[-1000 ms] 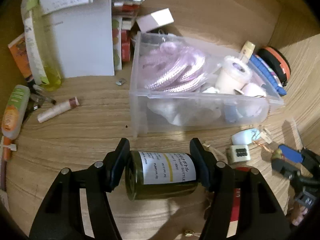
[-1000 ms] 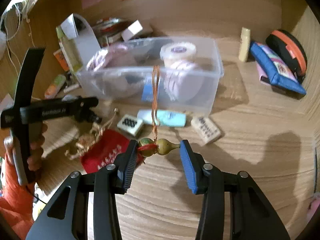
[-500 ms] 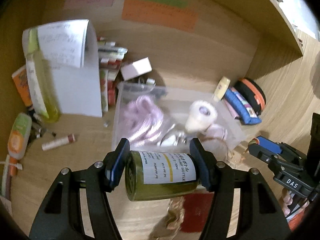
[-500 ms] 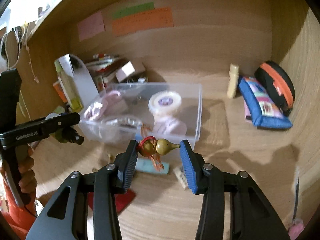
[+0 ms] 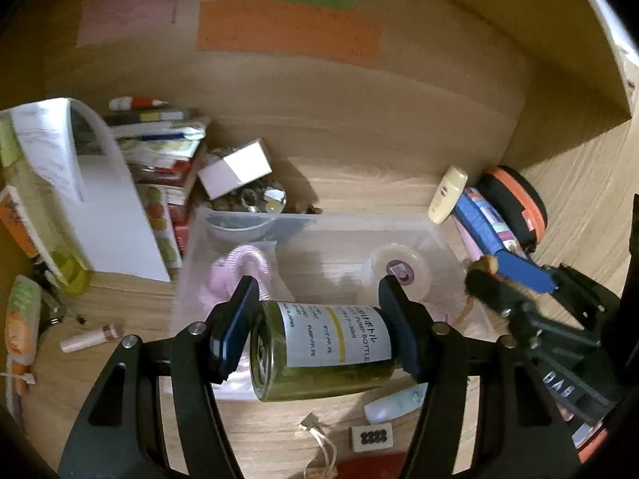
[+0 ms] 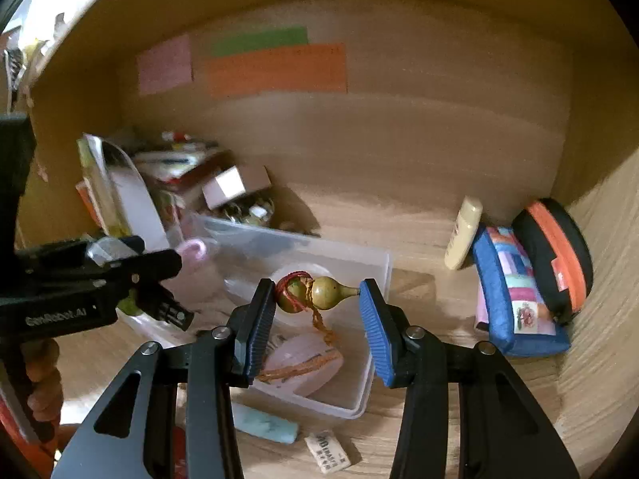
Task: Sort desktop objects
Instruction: 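Carry the green bottle into the bin with the left tool while right tool drops the gourd pendant in, then grasp the red pouch and gold drawstring bag with the left tool while right tool grasps the white eraser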
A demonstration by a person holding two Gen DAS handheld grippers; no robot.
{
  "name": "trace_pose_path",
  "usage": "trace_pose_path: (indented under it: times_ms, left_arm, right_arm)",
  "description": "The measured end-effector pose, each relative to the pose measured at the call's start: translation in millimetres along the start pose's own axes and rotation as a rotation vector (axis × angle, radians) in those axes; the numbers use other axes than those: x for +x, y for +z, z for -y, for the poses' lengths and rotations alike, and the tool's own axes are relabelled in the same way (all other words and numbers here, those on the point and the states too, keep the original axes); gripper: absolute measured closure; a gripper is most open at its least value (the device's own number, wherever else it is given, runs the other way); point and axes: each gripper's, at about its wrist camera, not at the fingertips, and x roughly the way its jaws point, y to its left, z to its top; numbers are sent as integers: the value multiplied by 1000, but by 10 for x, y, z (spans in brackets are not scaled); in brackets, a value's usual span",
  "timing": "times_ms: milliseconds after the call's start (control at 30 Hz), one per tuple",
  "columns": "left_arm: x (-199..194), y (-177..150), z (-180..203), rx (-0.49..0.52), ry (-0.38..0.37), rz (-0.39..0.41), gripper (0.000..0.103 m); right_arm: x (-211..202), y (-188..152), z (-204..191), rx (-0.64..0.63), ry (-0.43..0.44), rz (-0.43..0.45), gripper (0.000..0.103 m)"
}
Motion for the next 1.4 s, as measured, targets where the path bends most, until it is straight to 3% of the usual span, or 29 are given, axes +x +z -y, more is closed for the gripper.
trace_pose_path:
  times_ms: [267, 500, 667, 800, 967, 1100, 1167, 1233, 1400]
  left_arm:
    - [295, -115, 219, 114, 40, -28, 41]
    - [385, -178, 318, 197, 126, -12, 41]
    - [373, -172, 341, 220, 129, -9, 30]
    - [326, -162, 336, 219, 120, 2, 27]
    - [180, -132, 299, 210, 108, 32, 16]
    - [-8, -127, 214, 203, 107, 45, 11]
    - [-107, -162, 135, 187, 88, 36, 3]
    - [-159, -222, 58, 168, 66, 10, 2]
    - [-170, -491, -146, 131, 77, -92, 2]
  right_arm:
    - [311, -105, 124, 13, -8, -86, 63]
    - [394, -142, 206, 29, -11, -93, 63]
    - [416, -144, 152, 3, -30, -85, 61]
    - [413, -136, 203, 23, -40, -88, 48]
    - [295, -94, 235, 37, -29, -72, 43]
    - [100, -99, 224, 18, -42, -39, 27]
    - [4, -130, 212, 1, -53, -27, 25]
    - [-66, -170, 203, -16, -62, -30, 20]
    - [-169, -348, 215, -33, -68, -61, 19]
